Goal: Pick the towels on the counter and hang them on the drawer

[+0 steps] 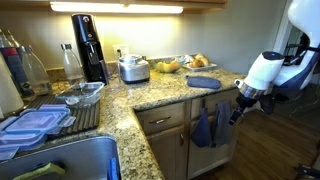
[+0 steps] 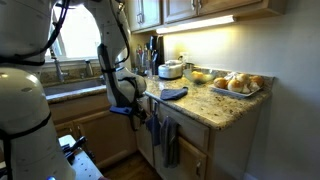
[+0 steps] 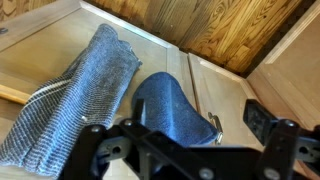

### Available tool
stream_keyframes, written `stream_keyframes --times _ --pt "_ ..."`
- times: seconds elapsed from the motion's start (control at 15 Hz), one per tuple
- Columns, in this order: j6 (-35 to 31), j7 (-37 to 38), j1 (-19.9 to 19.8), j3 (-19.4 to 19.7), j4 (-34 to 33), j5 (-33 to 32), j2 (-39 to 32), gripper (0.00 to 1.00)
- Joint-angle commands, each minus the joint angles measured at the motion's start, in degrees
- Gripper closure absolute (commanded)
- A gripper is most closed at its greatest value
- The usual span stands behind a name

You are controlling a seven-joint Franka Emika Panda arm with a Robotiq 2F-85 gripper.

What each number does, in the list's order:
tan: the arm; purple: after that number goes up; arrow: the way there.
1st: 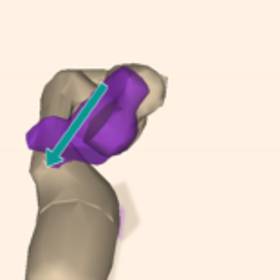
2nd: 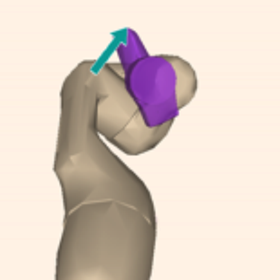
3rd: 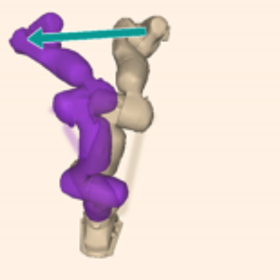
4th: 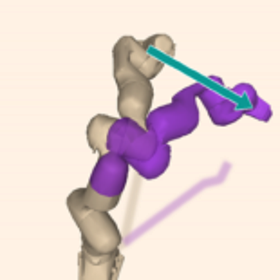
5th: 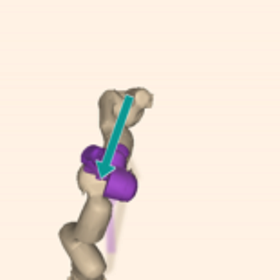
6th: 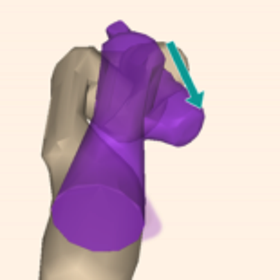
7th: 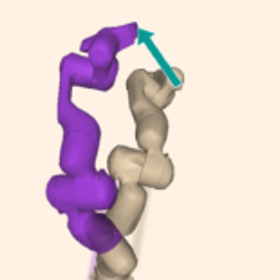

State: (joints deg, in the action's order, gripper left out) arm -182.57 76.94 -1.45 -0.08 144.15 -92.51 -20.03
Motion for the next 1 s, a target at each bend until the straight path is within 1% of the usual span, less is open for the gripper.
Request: stream_keyframes --times 0.0,0.2,0.27,0.67,0.73,0.8,0.93 --pt "3.8 -9.0 0.2 -0.1 5.4 8.7 5.7 0.0" --pt "5.8 -18.6 -1.7 -3.2 6.7 19.2 8.1 0.0" --pt "6.1 -23.3 -0.2 -2.5 7.2 24.7 9.3 0.0" --pt "11.5 -47.1 1.7 -5.8 7.5 54.1 16.4 0.0" --pt "13.6 -50.0 -2.6 -10.7 6.9 57.4 17.9 0.0" --pt "14.9 -54.7 2.4 -7.1 6.3 63.8 19.0 0.0" --pt "19.3 -61.8 3.5 -7.6 5.0 72.7 22.3 0.0"
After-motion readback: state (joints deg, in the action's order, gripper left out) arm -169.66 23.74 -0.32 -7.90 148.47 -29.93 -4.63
